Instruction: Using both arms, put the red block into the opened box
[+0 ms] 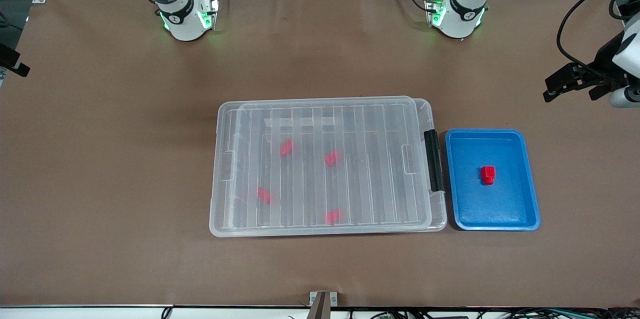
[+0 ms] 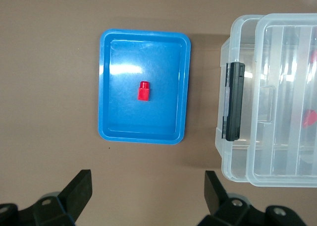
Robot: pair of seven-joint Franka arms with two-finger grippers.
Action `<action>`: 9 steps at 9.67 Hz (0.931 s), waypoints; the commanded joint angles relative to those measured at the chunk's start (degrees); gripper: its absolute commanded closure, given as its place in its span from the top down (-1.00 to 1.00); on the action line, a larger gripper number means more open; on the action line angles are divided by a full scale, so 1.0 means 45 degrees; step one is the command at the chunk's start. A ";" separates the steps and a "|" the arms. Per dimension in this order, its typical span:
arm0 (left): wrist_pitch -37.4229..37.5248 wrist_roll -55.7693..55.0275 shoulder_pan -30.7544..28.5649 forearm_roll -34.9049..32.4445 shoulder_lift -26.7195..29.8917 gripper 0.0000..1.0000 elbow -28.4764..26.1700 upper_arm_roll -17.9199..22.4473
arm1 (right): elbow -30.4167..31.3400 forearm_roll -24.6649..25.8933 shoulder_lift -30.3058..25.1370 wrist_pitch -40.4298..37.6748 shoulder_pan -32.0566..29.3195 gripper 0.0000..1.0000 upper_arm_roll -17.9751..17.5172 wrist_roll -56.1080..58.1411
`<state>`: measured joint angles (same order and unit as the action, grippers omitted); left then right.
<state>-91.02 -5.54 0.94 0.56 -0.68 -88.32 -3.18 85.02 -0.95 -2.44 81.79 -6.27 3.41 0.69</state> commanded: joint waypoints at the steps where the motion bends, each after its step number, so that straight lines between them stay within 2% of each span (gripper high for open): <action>1: -0.0067 0.0118 0.0085 -0.0046 -0.0201 1.00 -0.0158 0.0062 | 0.0053 0.0230 -0.0064 -0.0070 -0.0149 1.00 -0.0114 0.0178; 3: -0.0087 -0.0037 0.0105 0.0012 -0.0220 1.00 -0.0158 0.0062 | 0.0111 0.0172 -0.0025 -0.0070 -0.0149 1.00 -0.0133 0.0255; 5: -0.0087 -0.0019 0.0163 -0.0045 -0.0473 1.00 0.0153 0.0043 | 0.0091 0.0093 0.0229 0.0046 0.0569 1.00 -0.0172 0.1598; 6: -0.0087 -0.0019 0.0183 -0.0066 -0.0474 1.00 0.0155 0.0043 | -0.0005 0.0287 0.1003 0.0318 0.1154 1.00 -0.0462 0.1430; 9: -0.0106 0.0098 0.0202 -0.0184 -0.0474 1.00 0.0097 -0.0035 | -0.0006 0.0210 0.3133 0.2719 0.1432 1.00 -0.2470 -0.1651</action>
<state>-91.38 -5.54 1.48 0.39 -1.49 -87.59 -3.29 85.96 -0.97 7.62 92.12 0.01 -4.29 -2.43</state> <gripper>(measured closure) 0.000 0.000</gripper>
